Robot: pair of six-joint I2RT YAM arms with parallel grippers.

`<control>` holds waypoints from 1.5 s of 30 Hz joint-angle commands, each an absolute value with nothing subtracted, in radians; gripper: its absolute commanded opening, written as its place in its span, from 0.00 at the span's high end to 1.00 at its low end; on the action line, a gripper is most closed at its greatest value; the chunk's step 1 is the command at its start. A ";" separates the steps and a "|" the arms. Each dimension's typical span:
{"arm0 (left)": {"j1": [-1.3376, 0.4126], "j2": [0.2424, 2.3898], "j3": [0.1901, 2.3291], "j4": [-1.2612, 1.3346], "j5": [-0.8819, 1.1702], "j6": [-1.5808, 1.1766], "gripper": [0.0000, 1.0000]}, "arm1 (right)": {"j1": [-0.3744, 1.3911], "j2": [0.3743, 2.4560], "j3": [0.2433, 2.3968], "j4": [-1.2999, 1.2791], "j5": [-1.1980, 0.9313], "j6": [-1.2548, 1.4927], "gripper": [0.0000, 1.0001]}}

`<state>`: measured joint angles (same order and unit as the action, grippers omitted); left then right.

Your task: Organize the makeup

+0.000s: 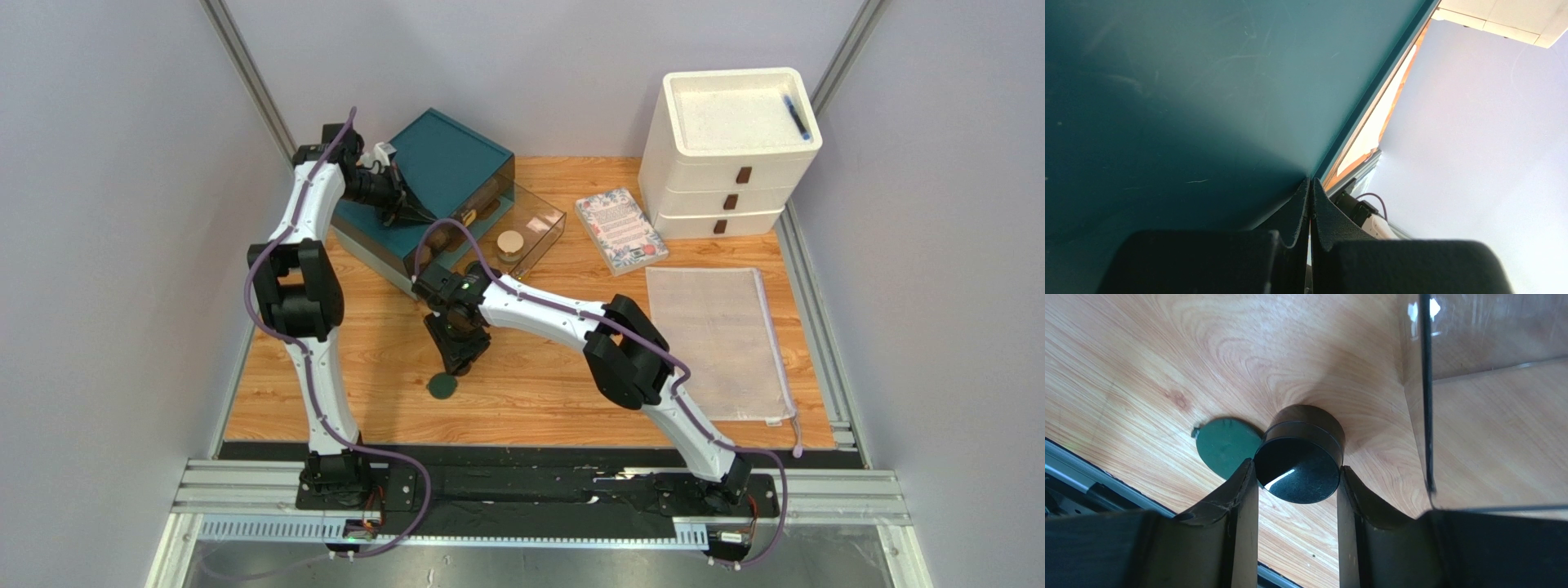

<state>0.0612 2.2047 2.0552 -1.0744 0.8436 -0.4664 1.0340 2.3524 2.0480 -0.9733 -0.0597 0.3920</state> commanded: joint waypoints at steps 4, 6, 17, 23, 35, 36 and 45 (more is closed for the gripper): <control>0.063 2.250 1.974 -1.149 0.588 -0.387 1.00 | 1.048 2.211 1.990 -1.003 -0.002 0.367 1.00; 0.063 2.247 1.973 -1.147 0.586 -0.388 1.00 | 1.048 2.168 1.997 -1.015 0.035 0.353 1.00; 0.061 2.238 1.974 -1.146 0.580 -0.393 1.00 | 1.005 2.124 2.184 -1.046 0.231 0.287 1.00; 0.063 2.235 1.974 -1.149 0.566 -0.396 1.00 | 0.885 2.264 2.321 -1.039 0.158 0.293 0.99; 0.063 2.255 2.009 -1.154 0.577 -0.419 1.00 | 0.825 2.402 2.359 -1.034 0.029 0.265 0.76; 0.061 2.255 2.016 -1.160 0.575 -0.419 1.00 | 0.825 2.402 2.358 -1.029 0.025 0.268 0.75; 0.063 2.272 2.043 -1.166 0.575 -0.425 1.00 | 0.825 2.344 2.341 -1.023 0.080 0.264 0.42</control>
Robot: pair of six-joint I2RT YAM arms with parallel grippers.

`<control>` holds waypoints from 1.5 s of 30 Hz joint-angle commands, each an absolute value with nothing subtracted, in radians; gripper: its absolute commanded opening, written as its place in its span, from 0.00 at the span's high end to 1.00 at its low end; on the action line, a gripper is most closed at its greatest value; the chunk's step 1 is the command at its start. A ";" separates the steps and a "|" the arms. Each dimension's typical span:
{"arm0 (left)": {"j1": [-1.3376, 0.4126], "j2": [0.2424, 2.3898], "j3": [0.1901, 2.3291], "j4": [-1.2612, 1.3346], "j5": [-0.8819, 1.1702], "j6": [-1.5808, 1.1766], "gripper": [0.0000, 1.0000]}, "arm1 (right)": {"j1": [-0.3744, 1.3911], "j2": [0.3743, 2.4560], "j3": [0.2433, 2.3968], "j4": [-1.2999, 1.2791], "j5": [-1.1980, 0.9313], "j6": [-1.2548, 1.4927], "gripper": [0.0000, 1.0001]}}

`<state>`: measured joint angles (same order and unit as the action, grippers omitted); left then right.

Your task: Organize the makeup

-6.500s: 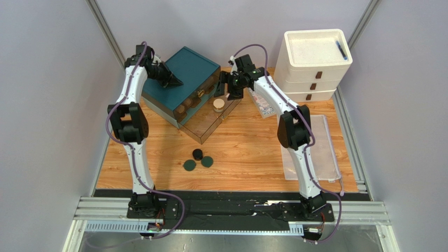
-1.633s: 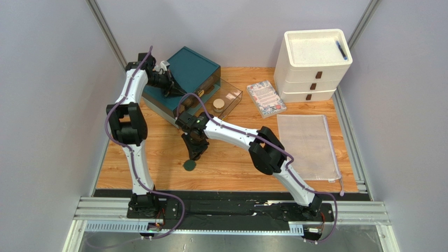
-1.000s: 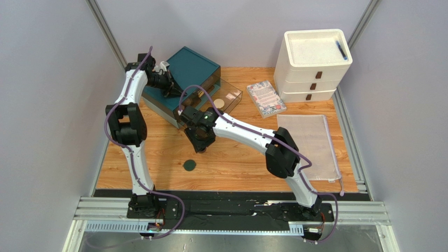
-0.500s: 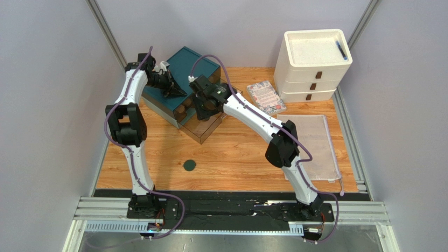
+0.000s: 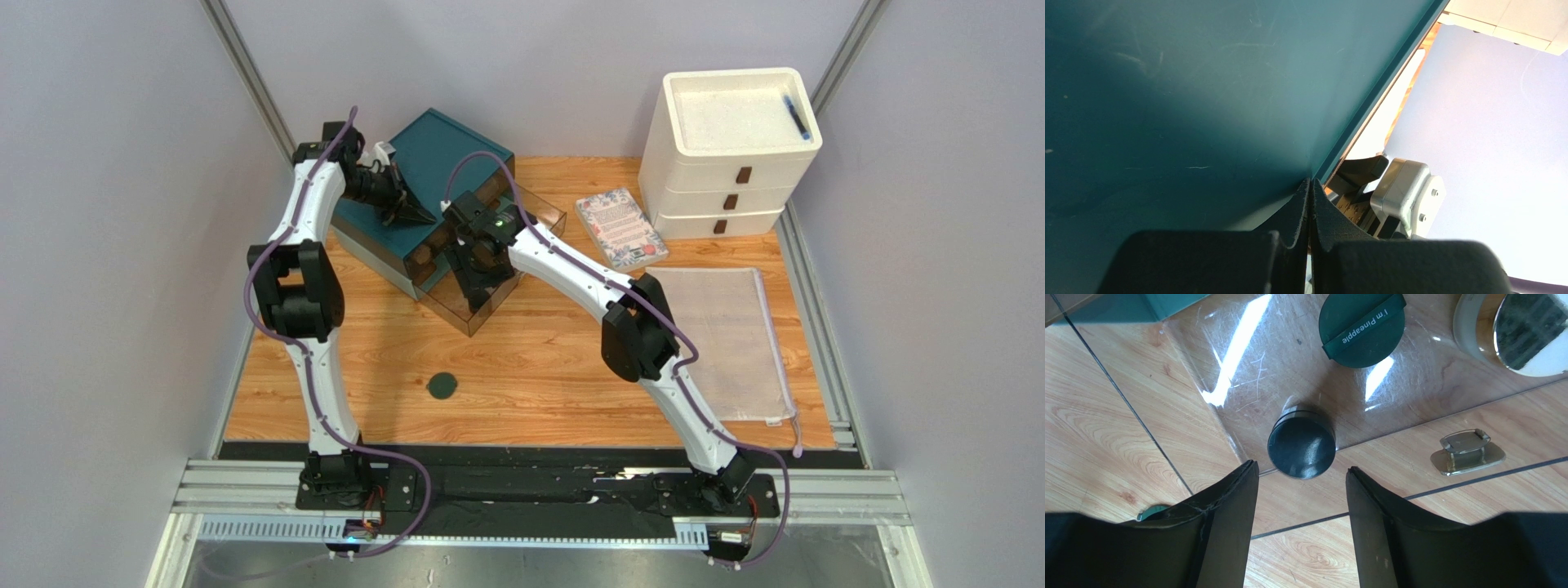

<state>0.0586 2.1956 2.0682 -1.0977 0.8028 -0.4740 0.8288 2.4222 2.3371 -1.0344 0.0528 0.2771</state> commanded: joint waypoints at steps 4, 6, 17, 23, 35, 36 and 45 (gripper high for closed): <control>0.061 2.273 2.043 -1.169 0.572 -0.420 1.00 | 0.830 2.295 2.321 -1.022 0.098 0.255 0.42; 0.063 2.273 2.043 -1.170 0.571 -0.417 1.00 | 0.837 2.254 2.304 -1.023 0.098 0.247 0.43; 0.071 2.279 2.051 -1.166 0.563 -0.437 1.00 | 1.008 2.152 2.240 -1.123 -0.113 0.140 0.45; 0.089 2.283 2.062 -1.161 0.555 -0.460 1.00 | 1.112 2.232 2.172 -1.183 -0.184 0.063 0.45; 0.103 2.281 2.062 -1.166 0.546 -0.468 1.00 | 1.157 2.404 2.115 -1.154 -0.129 0.106 0.43; 0.106 2.278 2.059 -1.166 0.548 -0.466 1.00 | 1.157 2.408 2.118 -1.143 -0.112 0.112 0.43; 0.107 2.261 2.046 -1.177 0.541 -0.454 1.00 | 1.155 2.431 2.174 -1.081 -0.109 0.126 0.42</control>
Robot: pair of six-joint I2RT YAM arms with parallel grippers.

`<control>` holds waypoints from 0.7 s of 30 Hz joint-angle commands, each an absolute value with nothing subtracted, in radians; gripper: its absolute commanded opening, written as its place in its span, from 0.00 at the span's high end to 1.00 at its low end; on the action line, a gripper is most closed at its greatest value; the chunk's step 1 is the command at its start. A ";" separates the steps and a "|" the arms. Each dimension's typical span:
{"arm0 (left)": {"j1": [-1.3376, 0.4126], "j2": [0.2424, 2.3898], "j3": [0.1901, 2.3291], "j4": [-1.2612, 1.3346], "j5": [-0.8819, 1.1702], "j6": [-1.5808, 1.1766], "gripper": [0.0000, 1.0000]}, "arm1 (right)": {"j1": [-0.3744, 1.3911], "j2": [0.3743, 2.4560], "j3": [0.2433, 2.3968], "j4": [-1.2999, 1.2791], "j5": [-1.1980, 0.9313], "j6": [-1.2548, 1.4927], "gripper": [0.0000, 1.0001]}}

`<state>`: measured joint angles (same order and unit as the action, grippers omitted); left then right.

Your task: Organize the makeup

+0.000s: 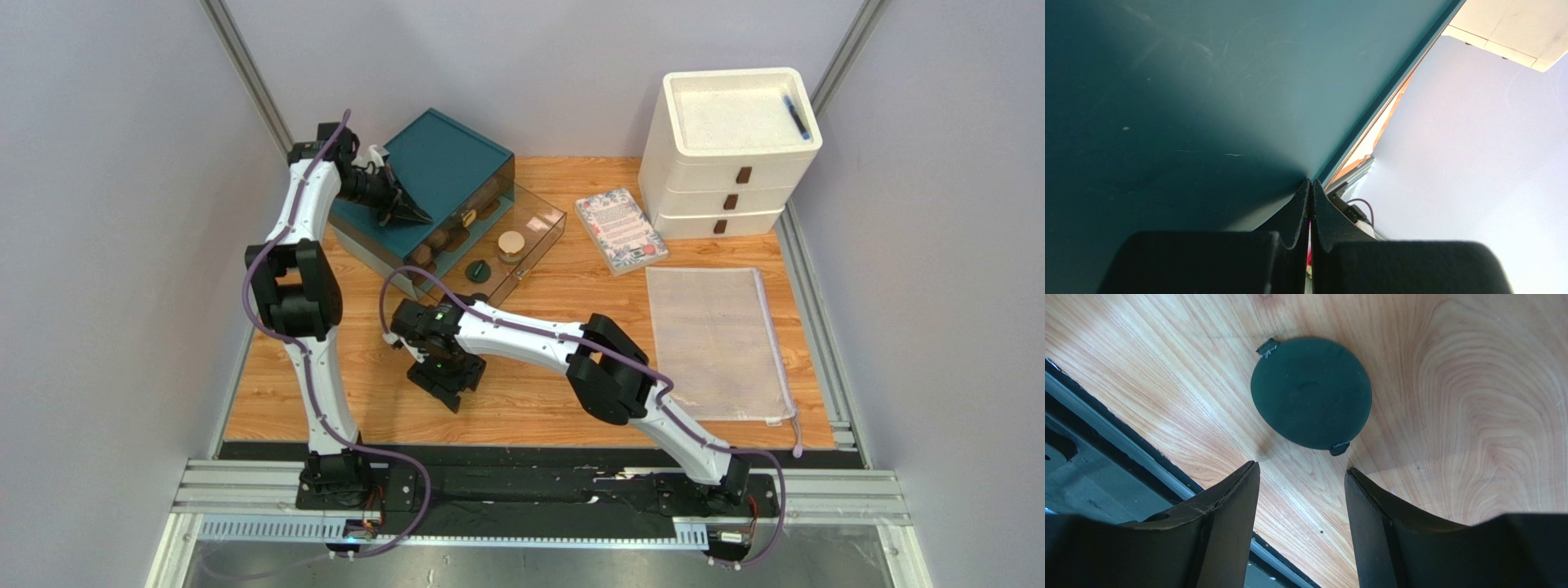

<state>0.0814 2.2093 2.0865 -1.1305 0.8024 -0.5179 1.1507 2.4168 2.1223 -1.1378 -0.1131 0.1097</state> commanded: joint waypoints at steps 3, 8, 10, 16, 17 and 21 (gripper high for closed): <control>0.109 2.261 2.043 -1.178 0.540 -0.451 1.00 | 1.157 2.447 2.198 -1.080 -0.117 0.132 0.42; 0.107 2.253 2.028 -1.178 0.540 -0.449 1.00 | 1.155 2.485 2.243 -1.065 -0.112 0.144 0.42; 0.110 2.249 2.025 -1.178 0.538 -0.448 1.00 | 1.154 2.509 2.263 -1.058 -0.109 0.156 0.43; 0.109 2.232 2.000 -1.178 0.529 -0.443 1.00 | 1.154 2.523 2.253 -1.049 -0.112 0.183 0.94; 0.109 2.232 1.996 -1.175 0.529 -0.443 1.00 | 1.154 2.507 2.226 -1.045 -0.101 0.186 0.99; 0.109 2.220 1.979 -1.170 0.525 -0.442 1.00 | 1.152 2.430 2.123 -1.002 -0.058 0.184 1.00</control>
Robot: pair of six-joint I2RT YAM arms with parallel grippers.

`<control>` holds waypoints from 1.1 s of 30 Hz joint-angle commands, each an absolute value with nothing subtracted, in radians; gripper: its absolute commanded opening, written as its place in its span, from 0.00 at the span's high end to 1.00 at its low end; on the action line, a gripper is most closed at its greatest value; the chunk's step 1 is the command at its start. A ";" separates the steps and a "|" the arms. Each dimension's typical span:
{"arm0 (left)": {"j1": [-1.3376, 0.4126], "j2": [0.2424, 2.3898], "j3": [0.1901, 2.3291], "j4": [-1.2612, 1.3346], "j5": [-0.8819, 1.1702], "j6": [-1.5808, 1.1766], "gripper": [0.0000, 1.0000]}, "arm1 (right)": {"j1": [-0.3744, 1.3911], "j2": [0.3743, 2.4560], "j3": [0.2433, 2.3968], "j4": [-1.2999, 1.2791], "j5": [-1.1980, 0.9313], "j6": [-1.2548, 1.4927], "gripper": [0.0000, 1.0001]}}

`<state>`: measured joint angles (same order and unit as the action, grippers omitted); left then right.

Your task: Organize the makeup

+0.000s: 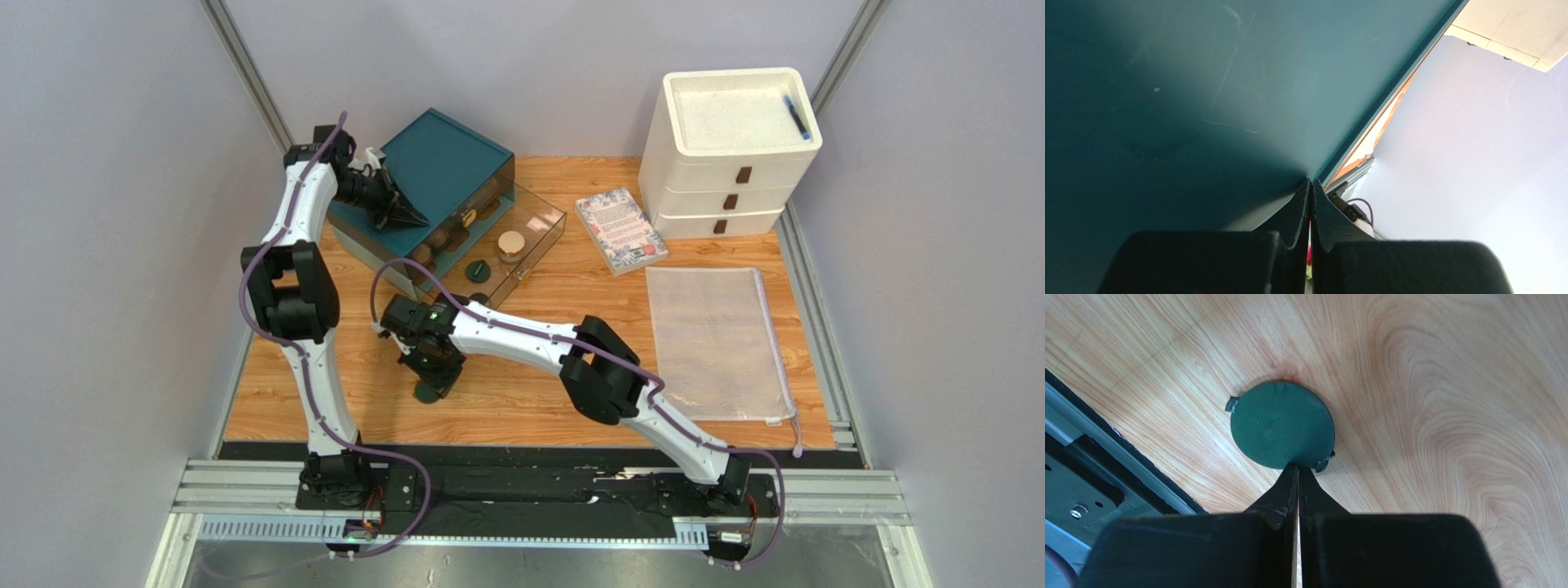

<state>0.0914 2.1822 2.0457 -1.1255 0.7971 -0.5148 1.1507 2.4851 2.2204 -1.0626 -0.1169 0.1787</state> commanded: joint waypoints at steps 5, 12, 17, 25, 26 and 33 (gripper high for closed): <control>0.110 2.217 1.974 -1.164 0.525 -0.446 1.00 | 1.144 2.324 2.039 -0.982 -0.012 0.173 1.00; 0.109 2.218 1.973 -1.161 0.525 -0.451 1.00 | 1.129 2.197 2.023 -0.982 0.060 0.152 1.00; 0.109 2.224 1.965 -1.149 0.528 -0.456 1.00 | 1.114 2.232 2.105 -1.031 -0.078 0.109 0.60; 0.109 2.232 1.963 -1.143 0.526 -0.465 1.00 | 1.112 2.342 2.181 -1.039 -0.231 0.086 0.32; 0.109 2.232 1.962 -1.140 0.525 -0.465 1.00 | 1.114 2.365 2.198 -1.037 -0.247 0.089 0.31; 0.110 2.235 1.956 -1.146 0.515 -0.465 1.00 | 1.112 2.448 2.279 -1.016 -0.281 0.132 0.30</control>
<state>0.0933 2.1681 2.0205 -1.1141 0.7925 -0.5224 1.1095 2.4210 2.2105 -1.0370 -0.2413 0.1078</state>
